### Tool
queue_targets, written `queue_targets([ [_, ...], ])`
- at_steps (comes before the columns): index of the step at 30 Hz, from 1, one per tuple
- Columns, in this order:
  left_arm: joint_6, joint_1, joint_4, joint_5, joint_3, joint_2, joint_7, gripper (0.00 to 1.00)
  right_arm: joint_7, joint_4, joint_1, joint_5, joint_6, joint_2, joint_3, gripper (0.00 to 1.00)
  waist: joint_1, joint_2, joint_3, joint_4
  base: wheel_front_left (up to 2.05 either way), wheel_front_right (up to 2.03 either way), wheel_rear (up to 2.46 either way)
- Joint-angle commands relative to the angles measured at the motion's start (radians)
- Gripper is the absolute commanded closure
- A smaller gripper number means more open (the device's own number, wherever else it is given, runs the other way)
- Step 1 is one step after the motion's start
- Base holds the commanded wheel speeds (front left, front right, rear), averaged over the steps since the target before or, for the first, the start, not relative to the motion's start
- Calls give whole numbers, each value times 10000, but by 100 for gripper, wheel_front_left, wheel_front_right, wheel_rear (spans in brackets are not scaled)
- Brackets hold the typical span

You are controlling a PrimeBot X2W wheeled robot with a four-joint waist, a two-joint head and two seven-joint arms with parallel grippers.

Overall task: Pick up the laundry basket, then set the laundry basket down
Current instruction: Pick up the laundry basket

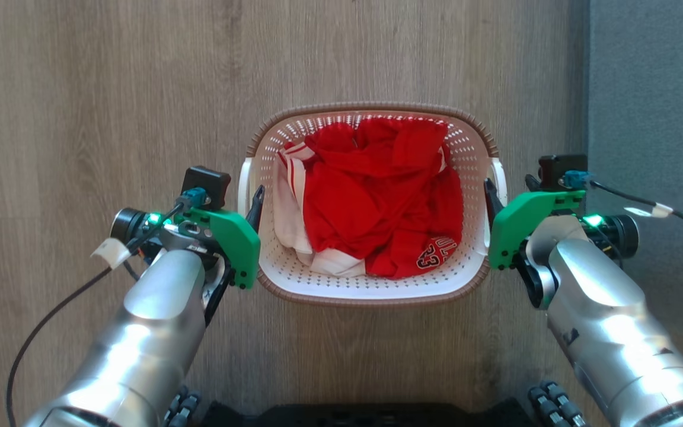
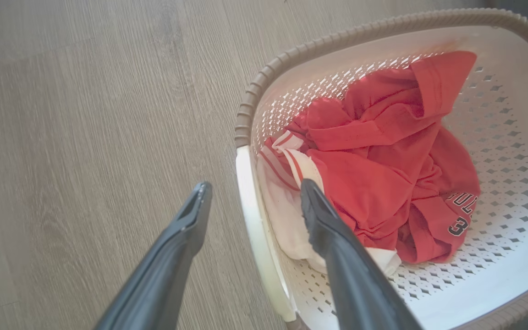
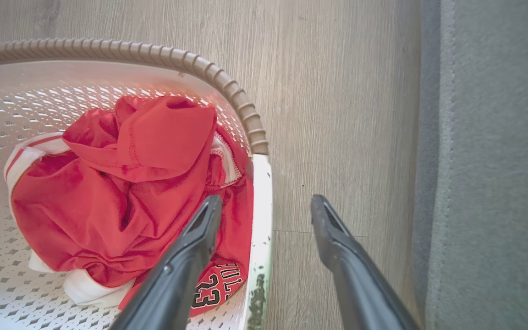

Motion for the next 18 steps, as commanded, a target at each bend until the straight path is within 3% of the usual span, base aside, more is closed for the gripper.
queue_targets([
  [1, -76, -42, 77, -143, 35, 196, -51, 0, 31, -37, 151, 90, 69, 126, 299, 0, -1, 0, 88, -28, 0, 0, 0],
  [18, -225, -767, 961, -1693, -1457, 196, 856, 0, 688, 686, -443, 867, 69, 126, 1100, 0, -1, 0, 804, -50, 0, 0, 0],
])
